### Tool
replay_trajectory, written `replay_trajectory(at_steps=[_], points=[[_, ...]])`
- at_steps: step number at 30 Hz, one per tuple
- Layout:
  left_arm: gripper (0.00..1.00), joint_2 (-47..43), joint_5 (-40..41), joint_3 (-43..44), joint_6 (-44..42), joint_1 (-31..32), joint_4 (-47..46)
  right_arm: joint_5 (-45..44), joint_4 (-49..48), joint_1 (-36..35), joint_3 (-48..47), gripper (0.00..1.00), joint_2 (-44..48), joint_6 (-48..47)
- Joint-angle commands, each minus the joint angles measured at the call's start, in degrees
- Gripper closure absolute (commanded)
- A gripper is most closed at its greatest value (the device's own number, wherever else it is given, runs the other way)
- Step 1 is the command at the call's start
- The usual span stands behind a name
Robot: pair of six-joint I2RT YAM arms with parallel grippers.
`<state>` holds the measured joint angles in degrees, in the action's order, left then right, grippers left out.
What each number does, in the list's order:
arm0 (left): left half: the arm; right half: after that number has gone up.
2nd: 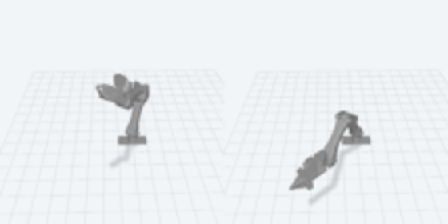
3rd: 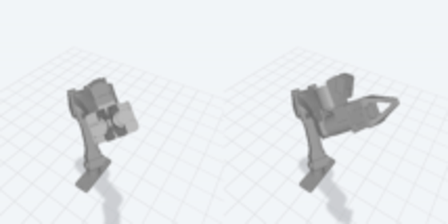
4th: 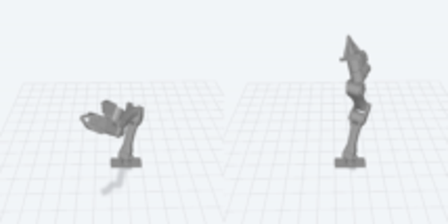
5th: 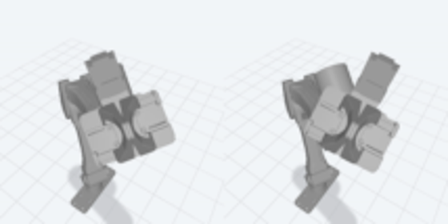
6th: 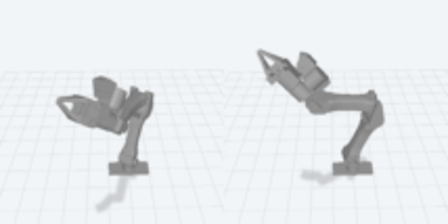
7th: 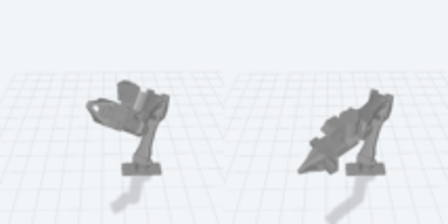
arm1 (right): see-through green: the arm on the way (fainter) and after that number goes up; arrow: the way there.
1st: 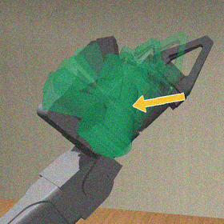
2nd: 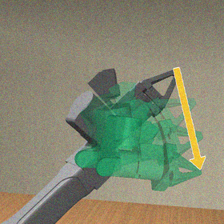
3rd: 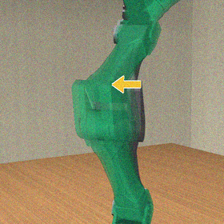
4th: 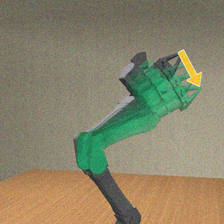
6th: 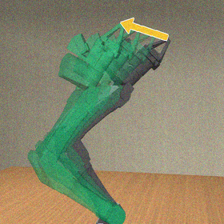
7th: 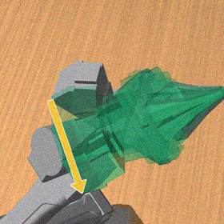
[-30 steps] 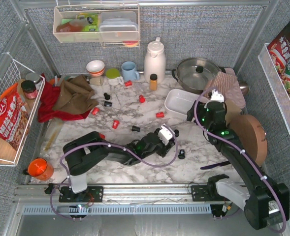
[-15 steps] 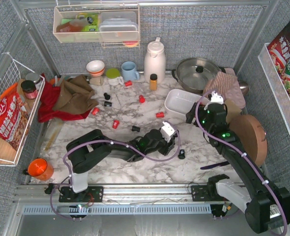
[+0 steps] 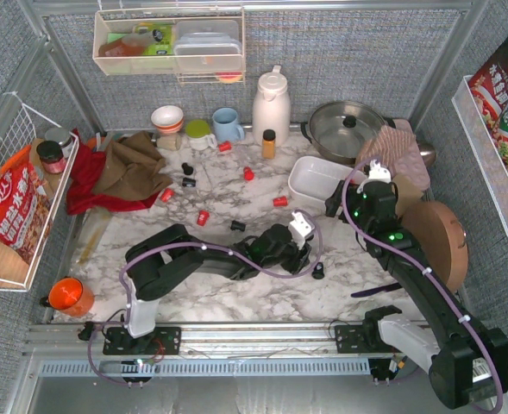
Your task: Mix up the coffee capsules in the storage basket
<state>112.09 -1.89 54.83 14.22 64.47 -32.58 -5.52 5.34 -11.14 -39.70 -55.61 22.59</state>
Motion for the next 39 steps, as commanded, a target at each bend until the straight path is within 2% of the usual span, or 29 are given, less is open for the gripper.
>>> replay_trajectory(at_steps=[1, 9, 16, 25, 33, 36, 39], points=[[0.42, 0.5, -2.0, 0.5, 1.3, 0.0, 2.4, 0.8, -1.0, 0.1, 0.0, 0.21, -0.3, 0.1], [0.44, 1.0, -2.2, 1.6, 2.9, 0.0, 6.4, 1.0, -1.1, 0.1, 0.1, 0.21, -0.6, 0.0], [0.58, 0.5, 0.4, 2.8, 2.2, 0.2, 9.7, 1.3, -1.3, 0.1, 0.2, 0.21, -0.9, 0.0], [0.62, -6.5, 6.1, -1.0, -0.6, 0.2, 10.6, 1.9, -1.4, 0.1, 0.0, 0.21, -1.2, 0.1], [0.61, -14.0, 5.3, -8.3, -2.3, 0.2, 2.0, 5.2, -1.3, 0.1, -0.5, 0.21, -1.2, 0.1], [0.61, -17.4, 7.7, -12.7, -4.3, 0.2, -3.6, 10.1, -1.2, -0.2, -1.0, 0.23, -1.1, 0.4], [0.60, -21.4, 9.5, -18.2, -8.7, 0.4, -13.1, 19.2, -2.4, -1.1, -1.1, 0.26, -1.3, 1.5]])
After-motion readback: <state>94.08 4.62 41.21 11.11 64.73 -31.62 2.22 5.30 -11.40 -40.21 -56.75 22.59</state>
